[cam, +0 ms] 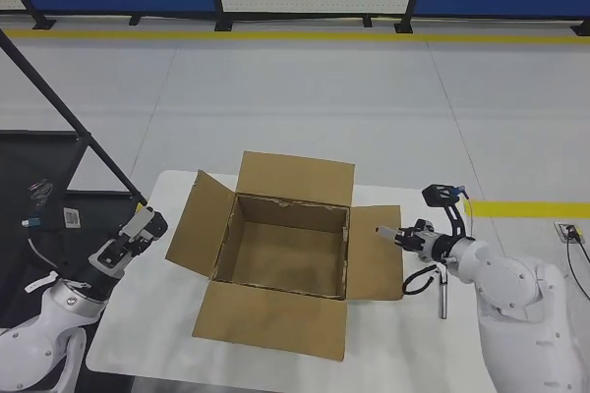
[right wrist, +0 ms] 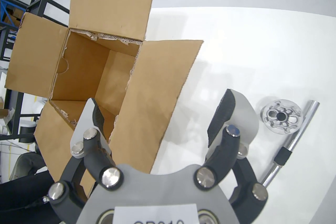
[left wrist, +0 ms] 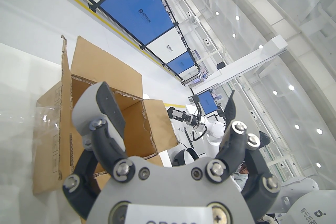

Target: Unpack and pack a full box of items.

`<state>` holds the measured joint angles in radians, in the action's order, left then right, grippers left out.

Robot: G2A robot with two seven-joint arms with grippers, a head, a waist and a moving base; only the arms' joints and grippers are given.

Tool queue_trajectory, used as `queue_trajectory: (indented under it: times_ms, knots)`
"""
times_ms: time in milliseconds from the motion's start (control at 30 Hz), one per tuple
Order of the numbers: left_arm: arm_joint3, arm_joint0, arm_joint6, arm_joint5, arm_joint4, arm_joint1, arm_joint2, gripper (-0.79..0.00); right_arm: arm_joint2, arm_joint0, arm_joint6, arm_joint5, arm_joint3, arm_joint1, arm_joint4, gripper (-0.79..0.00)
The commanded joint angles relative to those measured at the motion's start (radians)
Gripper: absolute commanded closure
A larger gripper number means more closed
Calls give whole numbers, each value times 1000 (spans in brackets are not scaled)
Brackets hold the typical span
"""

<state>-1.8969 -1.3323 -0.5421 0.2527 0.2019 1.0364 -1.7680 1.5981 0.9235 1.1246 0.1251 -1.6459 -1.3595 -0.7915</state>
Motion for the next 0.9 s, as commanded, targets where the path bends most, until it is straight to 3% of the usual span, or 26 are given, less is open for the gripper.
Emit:
queue_trajectory:
  times_ms: [0, 867]
  knots:
    - [0, -2, 0, 1, 0, 0, 0, -785, -22, -25, 26, 1, 26, 2, 12, -785]
    - [-2, -31, 8, 16, 18, -1, -26, -785, -184, -125, 19, -51, 86, 24, 17, -785]
